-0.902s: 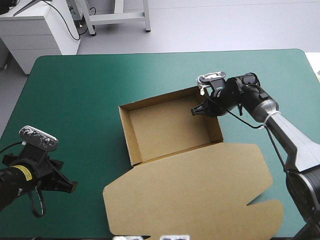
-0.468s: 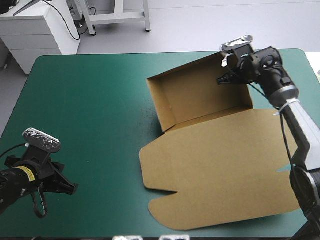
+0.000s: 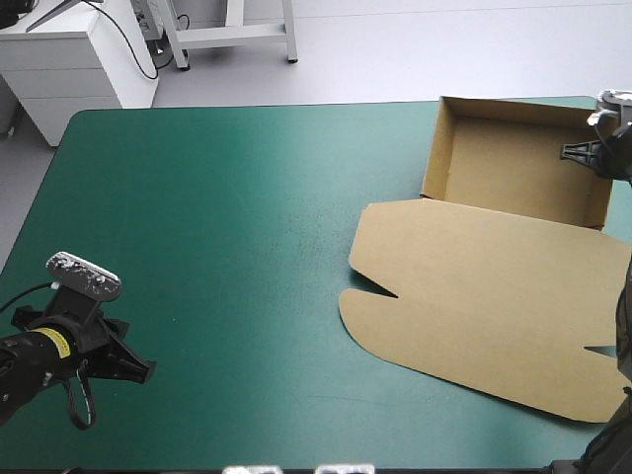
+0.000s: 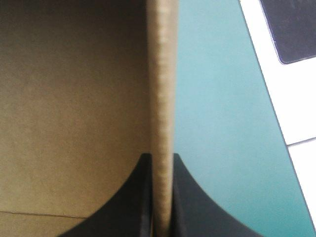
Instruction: Fold the box
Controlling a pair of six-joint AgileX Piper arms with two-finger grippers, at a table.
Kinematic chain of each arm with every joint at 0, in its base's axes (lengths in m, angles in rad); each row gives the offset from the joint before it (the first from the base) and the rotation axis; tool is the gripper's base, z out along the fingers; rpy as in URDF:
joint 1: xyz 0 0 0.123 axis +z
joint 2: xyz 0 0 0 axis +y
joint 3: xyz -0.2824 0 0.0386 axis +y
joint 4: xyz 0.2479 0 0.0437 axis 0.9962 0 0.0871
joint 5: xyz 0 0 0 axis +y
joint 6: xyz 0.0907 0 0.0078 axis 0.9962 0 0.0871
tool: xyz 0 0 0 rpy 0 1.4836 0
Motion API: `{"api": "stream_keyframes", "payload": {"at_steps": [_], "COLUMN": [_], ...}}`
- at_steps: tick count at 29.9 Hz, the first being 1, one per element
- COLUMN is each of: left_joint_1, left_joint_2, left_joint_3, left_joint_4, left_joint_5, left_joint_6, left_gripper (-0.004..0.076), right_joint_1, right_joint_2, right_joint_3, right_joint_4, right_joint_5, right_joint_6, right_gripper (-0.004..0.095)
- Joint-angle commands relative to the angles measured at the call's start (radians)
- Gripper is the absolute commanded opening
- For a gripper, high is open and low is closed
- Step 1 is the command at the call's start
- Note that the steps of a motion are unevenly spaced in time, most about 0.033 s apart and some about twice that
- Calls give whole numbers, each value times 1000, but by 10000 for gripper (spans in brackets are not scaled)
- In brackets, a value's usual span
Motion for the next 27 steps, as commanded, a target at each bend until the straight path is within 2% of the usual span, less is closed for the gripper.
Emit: {"api": "stream_keyframes", "payload": {"at_steps": [1,12,19,22,24,27], "left_joint_1": [-2,-2,-2,-2,-2,-2], "left_joint_2": [-2,-2,-2,-2,-2,-2], "left_joint_3": [-23,-23,-23,-23,-23,-23], "left_joint_4": [4,4,4,4,4,4], "left_joint_5": [-52,-54,-68,-68,-68,-70], "left_joint_6": [-8,-10,-10,-10,-10,-10], "left_gripper": [-8,-8,-8,-8,-8,-8], "right_joint_1": [-77,-221,-238,-238,-238,-238], "right_joint_2": [-28,16,62,63,63,61], "right_joint_3": [-34,-34,-34,-34,-34,-57], "right_joint_4": [-3,-1,6,6,-11,-25], "right_joint_5": [-78,-143,-156,-199,-227,-248], "right_joint_6": [-2,-7,-2,-14,-14,-9], "right_gripper": [-20,-20,11,160,308,590]}}
